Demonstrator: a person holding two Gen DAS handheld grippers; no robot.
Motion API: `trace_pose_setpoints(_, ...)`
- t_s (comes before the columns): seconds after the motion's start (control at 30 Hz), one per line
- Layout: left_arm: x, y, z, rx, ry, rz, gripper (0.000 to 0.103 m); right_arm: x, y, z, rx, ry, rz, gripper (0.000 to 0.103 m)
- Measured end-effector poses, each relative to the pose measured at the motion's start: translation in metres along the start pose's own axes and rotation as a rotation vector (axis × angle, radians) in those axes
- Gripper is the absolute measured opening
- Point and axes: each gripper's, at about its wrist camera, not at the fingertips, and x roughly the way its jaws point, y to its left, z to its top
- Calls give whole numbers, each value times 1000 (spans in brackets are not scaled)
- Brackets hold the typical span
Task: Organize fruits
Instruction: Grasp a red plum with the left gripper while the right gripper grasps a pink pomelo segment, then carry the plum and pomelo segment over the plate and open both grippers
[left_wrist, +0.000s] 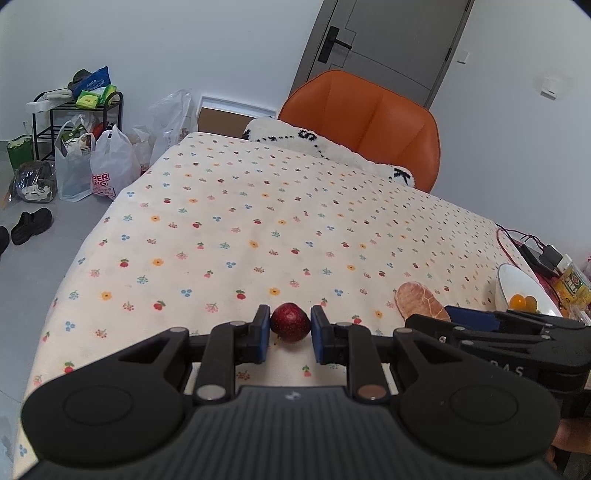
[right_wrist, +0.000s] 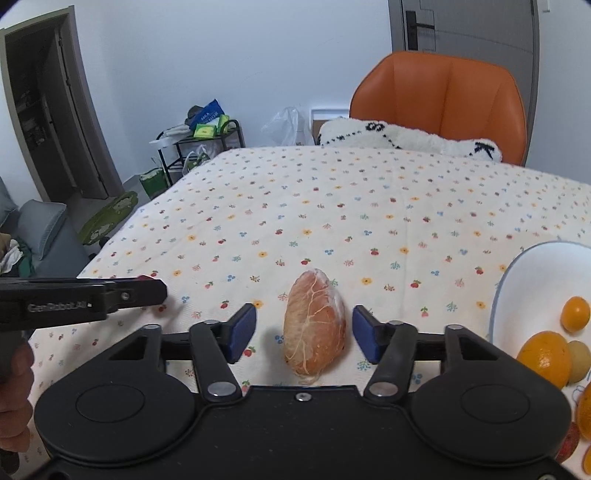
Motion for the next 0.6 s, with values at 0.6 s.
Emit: trace_pose_setpoints(0.6, -12, -7, 0, 12, -18, -14, 22, -3, 2, -6, -2, -30, -26, 32)
